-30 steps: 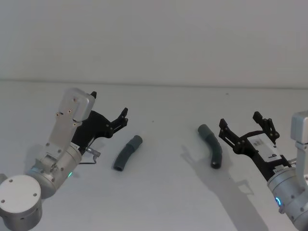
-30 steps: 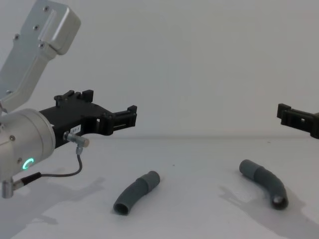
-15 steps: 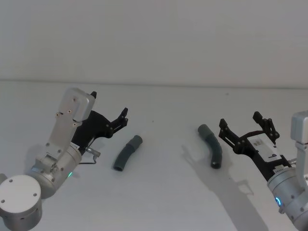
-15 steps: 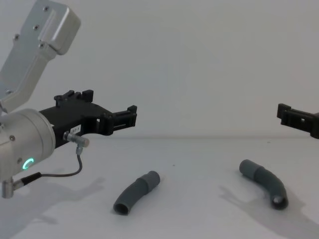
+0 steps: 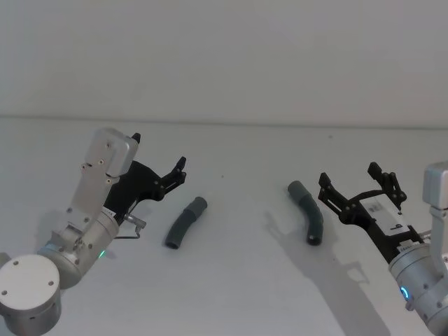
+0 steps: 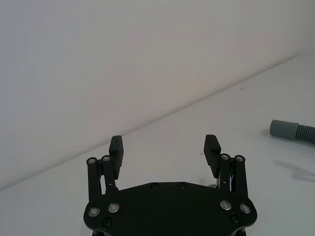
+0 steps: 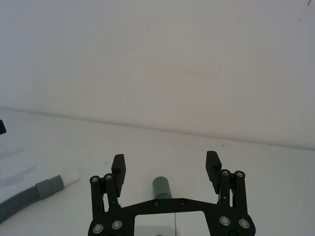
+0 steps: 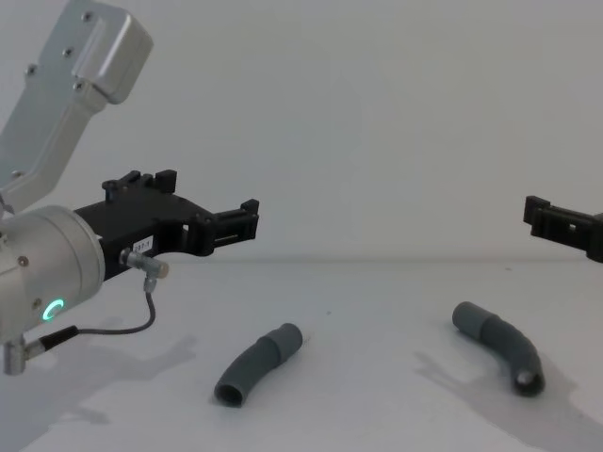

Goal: Use both hands to pick up one end of the pipe from the table, align the ends, and insert them.

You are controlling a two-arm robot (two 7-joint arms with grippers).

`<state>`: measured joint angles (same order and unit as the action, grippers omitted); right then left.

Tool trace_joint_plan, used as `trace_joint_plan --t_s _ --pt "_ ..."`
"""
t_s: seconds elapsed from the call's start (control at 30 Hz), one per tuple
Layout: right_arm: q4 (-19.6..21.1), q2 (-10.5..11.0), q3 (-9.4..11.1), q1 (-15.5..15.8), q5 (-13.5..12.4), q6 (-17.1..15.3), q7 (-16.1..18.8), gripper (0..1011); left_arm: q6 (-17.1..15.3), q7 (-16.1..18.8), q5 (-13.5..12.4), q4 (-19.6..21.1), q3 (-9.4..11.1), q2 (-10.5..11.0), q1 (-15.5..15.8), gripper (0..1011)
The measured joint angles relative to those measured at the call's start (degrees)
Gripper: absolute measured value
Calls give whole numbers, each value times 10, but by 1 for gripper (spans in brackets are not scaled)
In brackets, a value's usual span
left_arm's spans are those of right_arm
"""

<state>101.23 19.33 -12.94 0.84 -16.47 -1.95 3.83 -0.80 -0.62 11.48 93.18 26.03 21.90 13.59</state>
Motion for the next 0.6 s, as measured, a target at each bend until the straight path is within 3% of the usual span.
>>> trace_joint_plan --t_s 0.6 --pt "0 0 0 0 0 0 0 1001 0 0 0 0 0 0 0 1000"
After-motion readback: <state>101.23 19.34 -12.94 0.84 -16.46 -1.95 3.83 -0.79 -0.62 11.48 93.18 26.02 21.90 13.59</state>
